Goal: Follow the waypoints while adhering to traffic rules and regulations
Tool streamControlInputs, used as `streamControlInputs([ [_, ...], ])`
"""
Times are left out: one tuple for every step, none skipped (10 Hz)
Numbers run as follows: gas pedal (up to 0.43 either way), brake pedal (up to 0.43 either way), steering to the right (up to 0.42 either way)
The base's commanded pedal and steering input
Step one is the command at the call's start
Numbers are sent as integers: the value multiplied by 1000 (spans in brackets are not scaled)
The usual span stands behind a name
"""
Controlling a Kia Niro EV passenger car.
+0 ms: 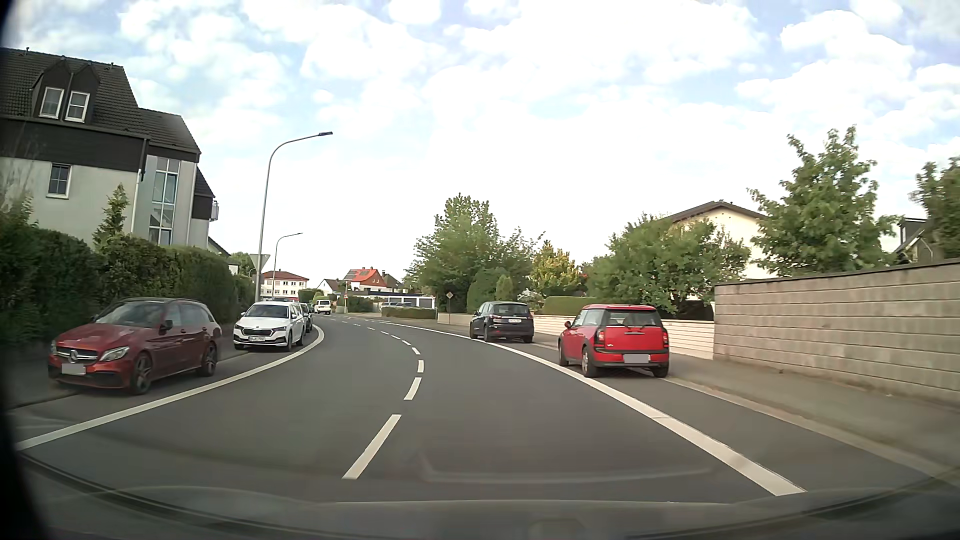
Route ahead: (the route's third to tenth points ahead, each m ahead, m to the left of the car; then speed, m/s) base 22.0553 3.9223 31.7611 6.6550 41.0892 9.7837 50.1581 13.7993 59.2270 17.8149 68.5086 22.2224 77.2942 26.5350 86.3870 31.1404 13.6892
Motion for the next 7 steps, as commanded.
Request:
streamControlInputs([
  [59, 30, -49],
  [59, 30, -49],
  [59, 30, -49],
  [59, 30, -49],
  [59, 30, -48],
  [59, 30, -48],
  [59, 30, -48],
])
